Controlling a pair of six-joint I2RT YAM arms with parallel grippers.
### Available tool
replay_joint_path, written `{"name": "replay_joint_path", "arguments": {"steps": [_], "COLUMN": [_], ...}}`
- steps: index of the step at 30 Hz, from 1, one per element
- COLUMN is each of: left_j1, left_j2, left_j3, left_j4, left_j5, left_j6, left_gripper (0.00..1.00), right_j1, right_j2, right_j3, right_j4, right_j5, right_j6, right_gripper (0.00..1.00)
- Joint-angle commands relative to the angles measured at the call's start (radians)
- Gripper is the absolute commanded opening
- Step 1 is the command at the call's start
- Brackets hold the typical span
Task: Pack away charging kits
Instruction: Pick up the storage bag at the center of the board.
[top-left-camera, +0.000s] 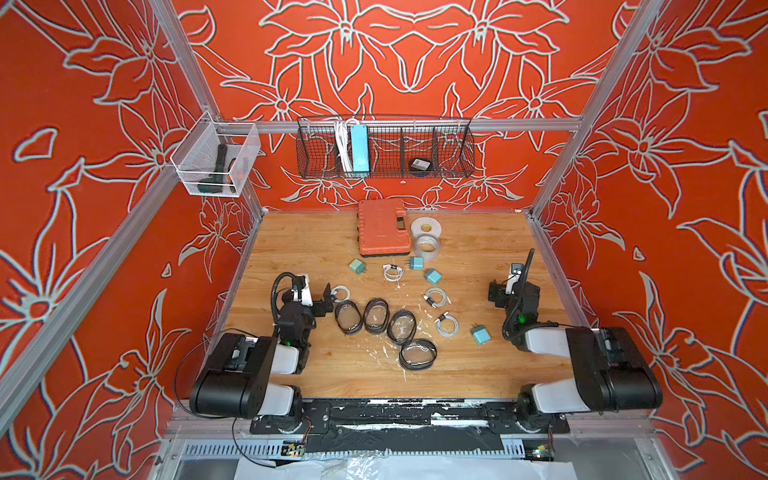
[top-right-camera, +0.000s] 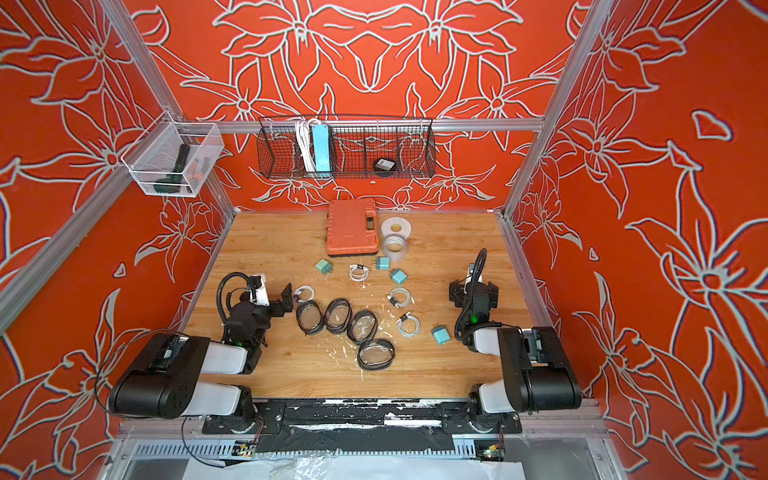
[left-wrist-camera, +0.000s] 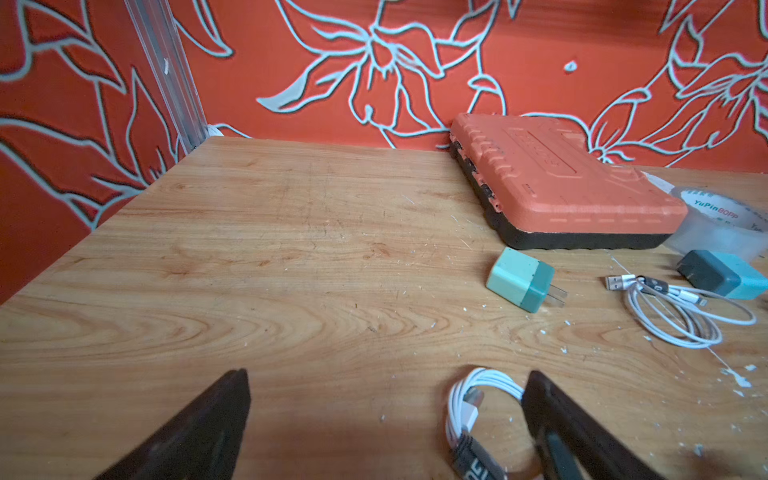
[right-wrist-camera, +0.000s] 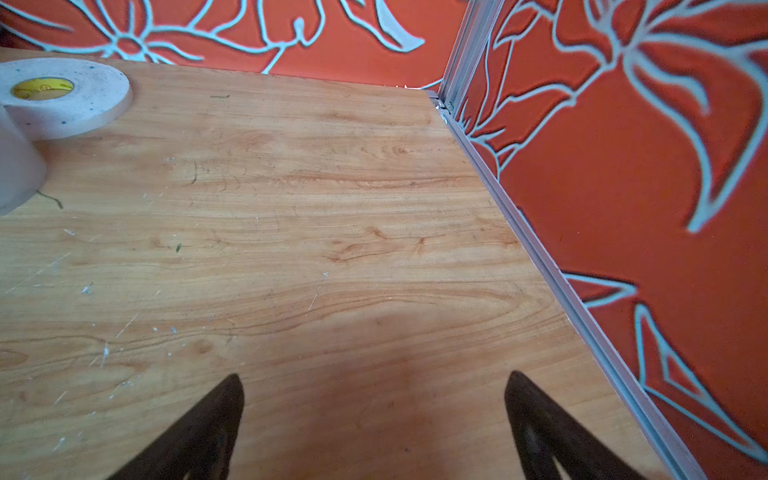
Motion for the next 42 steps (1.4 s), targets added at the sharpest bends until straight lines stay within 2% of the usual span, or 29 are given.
{"name": "replay_joint_path", "arguments": {"steps": [1, 32, 33, 34, 35, 36, 38, 40, 42], "left_j1": [-0.003, -0.003, -0.003, -0.003, -0.003, -0.002, -0.003, -0.003, -0.003], "left_j2": [0.001, -0.002, -0.032, -0.088, -0.163, -0.232, -0.352, -0.483, -0.602], "left_j3": [0.014, 0.013, 0.026, 0.052, 0.096, 0.142, 0.196, 0.224, 0.252], "left_j4": [0.02, 0.028, 0.0, -0.098, -0.243, -0.381, -0.54, -0.64, -0.785], "left_j5": [0.007, 0.003, -0.019, -0.027, -0.04, -0.045, -0.013, 0.02, -0.006], "left_j6": [0.013, 0.012, 0.001, -0.001, -0.014, -0.024, -0.068, -0.163, -0.376], "left_gripper": [0.99, 0.99, 0.99, 0.99, 0.99, 0.99, 0.99, 0.99, 0.99], "right_j1": [-0.002, 0.003, 0.014, 0.045, 0.089, 0.102, 0.097, 0.098, 0.095], "right_j2": [-0.015, -0.024, -0.056, -0.11, -0.191, -0.268, -0.361, -0.425, -0.478], "right_j3": [0.002, 0.002, 0.017, 0.052, 0.13, 0.242, 0.401, 0.455, 0.462], "right_j4": [0.026, 0.048, -0.019, -0.105, -0.312, -0.567, -0.873, -0.965, -1.018], "right_j5": [0.022, 0.023, 0.023, 0.066, 0.151, 0.183, 0.064, -0.08, -0.235], "right_j6": [0.016, 0.002, -0.009, -0.03, -0.022, 0.052, 0.181, 0.307, 0.457], "right_gripper": [0.98, 0.98, 0.98, 0.99, 0.98, 0.98, 0.98, 0.98, 0.98]}}
